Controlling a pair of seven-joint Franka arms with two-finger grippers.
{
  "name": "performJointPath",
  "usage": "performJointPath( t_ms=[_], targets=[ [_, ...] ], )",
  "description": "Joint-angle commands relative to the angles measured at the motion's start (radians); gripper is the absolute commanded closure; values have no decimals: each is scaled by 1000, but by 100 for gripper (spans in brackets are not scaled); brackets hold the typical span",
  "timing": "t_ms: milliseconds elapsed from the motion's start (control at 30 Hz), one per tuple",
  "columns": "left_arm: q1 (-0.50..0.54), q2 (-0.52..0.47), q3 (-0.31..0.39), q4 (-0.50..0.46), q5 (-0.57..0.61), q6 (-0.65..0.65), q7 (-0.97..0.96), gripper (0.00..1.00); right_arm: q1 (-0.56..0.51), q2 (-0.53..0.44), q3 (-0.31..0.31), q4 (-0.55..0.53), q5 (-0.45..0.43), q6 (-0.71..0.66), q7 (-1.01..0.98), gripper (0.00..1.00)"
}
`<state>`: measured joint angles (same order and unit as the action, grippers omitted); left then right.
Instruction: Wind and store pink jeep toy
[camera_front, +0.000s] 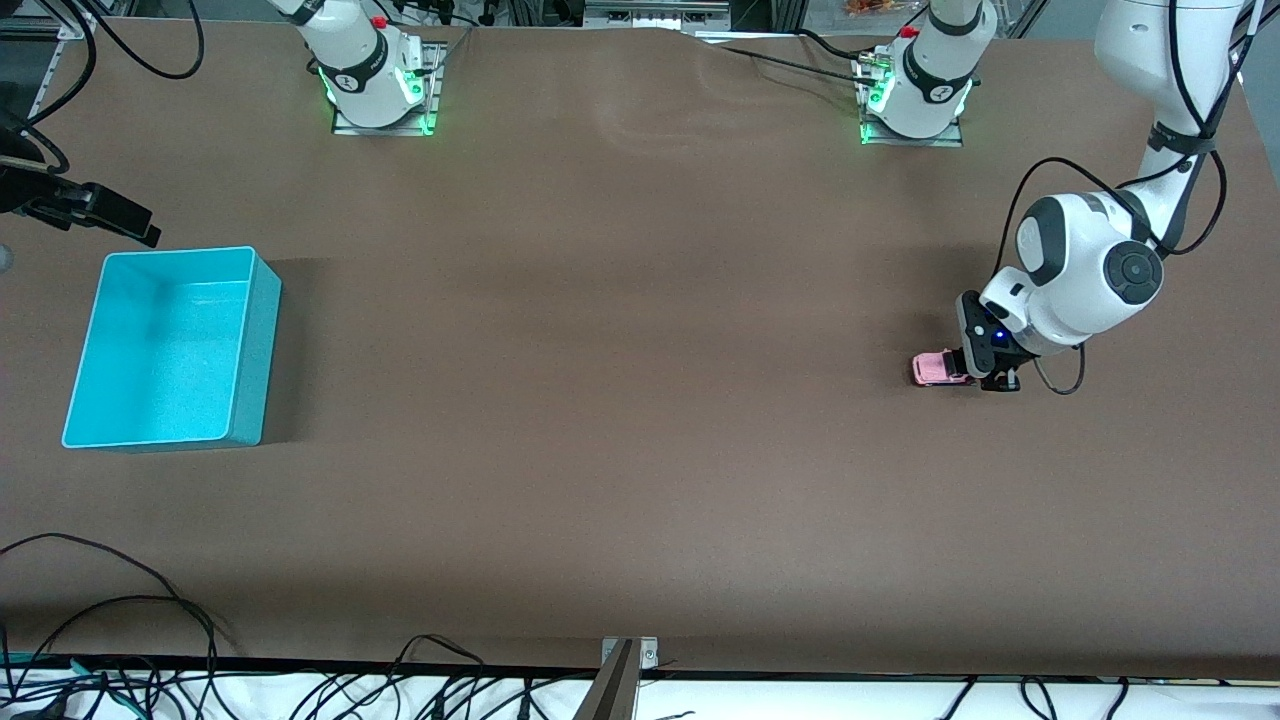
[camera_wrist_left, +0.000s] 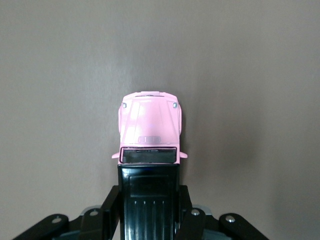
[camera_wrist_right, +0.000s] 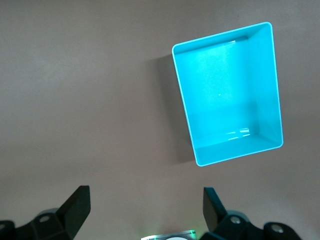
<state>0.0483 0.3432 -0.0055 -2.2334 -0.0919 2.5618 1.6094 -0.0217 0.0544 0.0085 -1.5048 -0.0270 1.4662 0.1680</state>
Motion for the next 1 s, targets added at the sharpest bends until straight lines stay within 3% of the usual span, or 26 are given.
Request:
performJointPath(
  t_ms=[0,967],
  targets=[
    [-11,-26,-24,3,-40,-29,-3,100,0,-2,-4,0,15,-4,-1,0],
    [-22,43,-28,1,-38,-31,-36,100,-1,9,-10,0,16,-7,-4,0]
  ],
)
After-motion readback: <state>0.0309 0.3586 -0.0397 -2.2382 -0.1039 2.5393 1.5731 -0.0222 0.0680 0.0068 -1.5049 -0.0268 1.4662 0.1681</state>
